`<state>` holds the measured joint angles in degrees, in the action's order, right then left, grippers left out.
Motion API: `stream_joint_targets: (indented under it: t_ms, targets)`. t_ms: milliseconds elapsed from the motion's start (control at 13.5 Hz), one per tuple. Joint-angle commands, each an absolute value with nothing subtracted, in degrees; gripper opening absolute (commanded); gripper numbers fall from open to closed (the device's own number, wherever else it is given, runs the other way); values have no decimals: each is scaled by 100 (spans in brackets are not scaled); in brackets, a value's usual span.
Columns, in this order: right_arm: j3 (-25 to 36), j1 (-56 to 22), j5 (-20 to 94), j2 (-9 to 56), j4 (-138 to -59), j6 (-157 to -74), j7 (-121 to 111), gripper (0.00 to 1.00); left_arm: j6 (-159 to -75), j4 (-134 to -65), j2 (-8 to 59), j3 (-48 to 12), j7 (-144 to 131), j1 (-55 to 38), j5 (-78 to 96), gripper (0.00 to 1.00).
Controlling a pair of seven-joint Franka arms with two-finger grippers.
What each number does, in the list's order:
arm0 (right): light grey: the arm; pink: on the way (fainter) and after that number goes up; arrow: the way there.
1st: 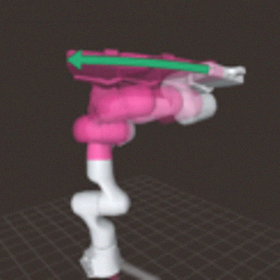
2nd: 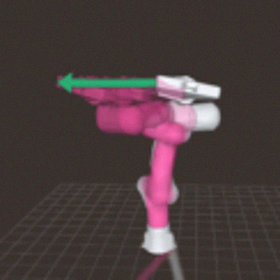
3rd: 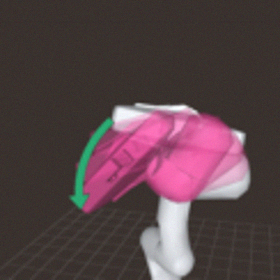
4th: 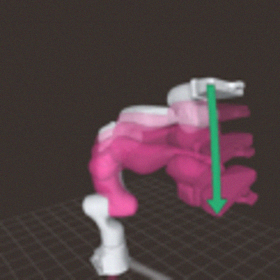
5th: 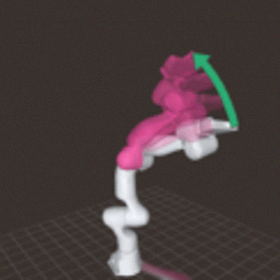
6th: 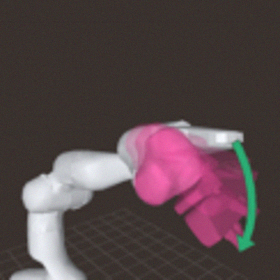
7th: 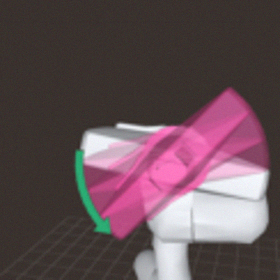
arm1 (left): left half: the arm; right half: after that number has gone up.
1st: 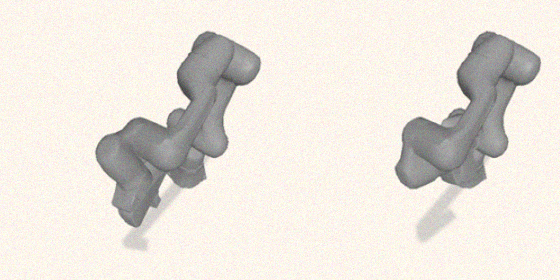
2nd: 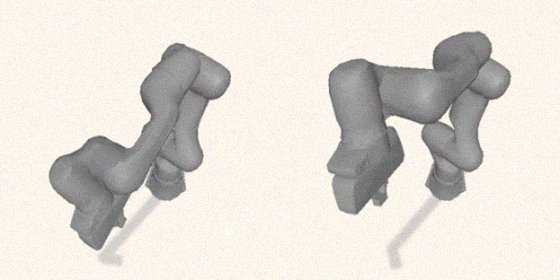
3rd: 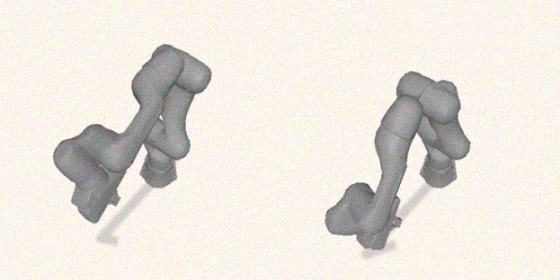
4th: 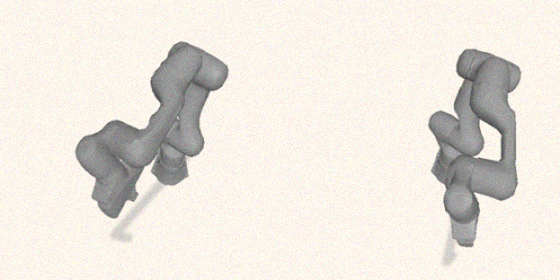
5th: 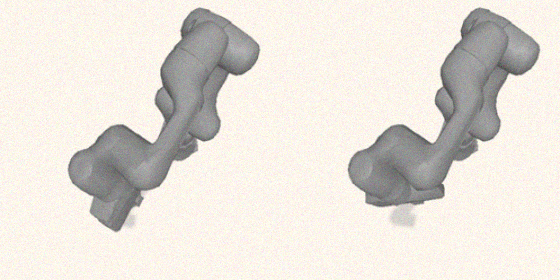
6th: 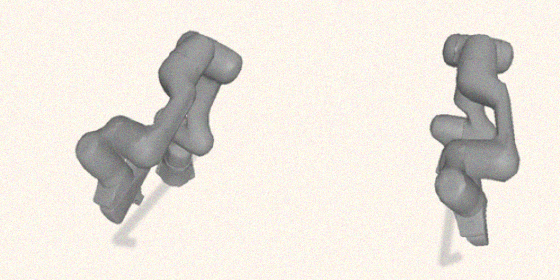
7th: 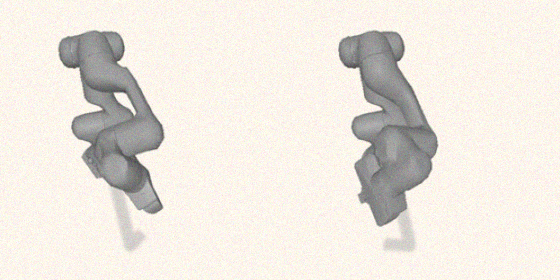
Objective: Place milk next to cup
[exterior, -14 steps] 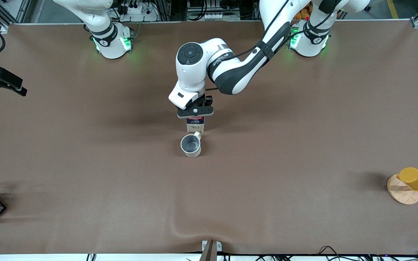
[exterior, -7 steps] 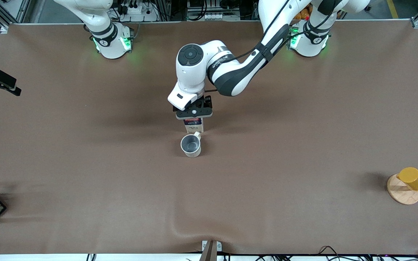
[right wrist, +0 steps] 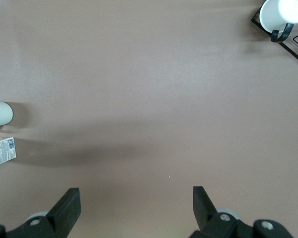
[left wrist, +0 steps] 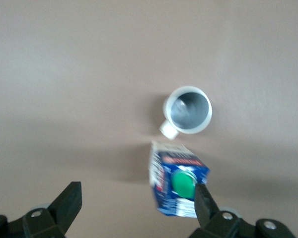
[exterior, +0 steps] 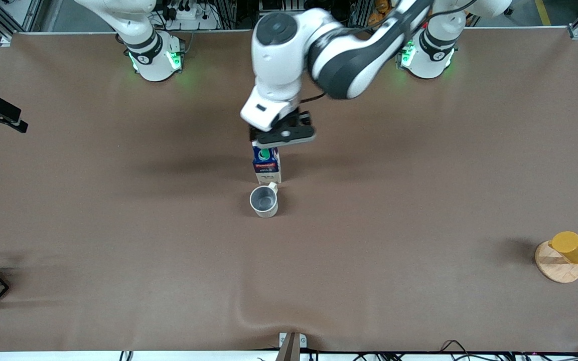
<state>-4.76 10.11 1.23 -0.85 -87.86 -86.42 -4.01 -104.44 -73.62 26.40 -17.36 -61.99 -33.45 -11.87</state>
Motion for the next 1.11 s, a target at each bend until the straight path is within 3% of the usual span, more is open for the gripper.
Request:
stream_joint_targets:
  t_ms: [0, 517, 1034]
  targets:
    - [-527, 1072, 185, -123, -8842, -8648, -439, 100, -9794, -7585, 1909, -1793, -5530, -2508, -1187, 100]
    - [-527, 1072, 193, -123, -8842, -8631, -431, 100, -8877, -7699, 1231, -1819, -3554, -609, -915, 100]
    - [-545, 1055, 193, -123, -8842, -8631, -422, 100, -8526, -7978, 907, -1671, -2085, 378, -492, 100]
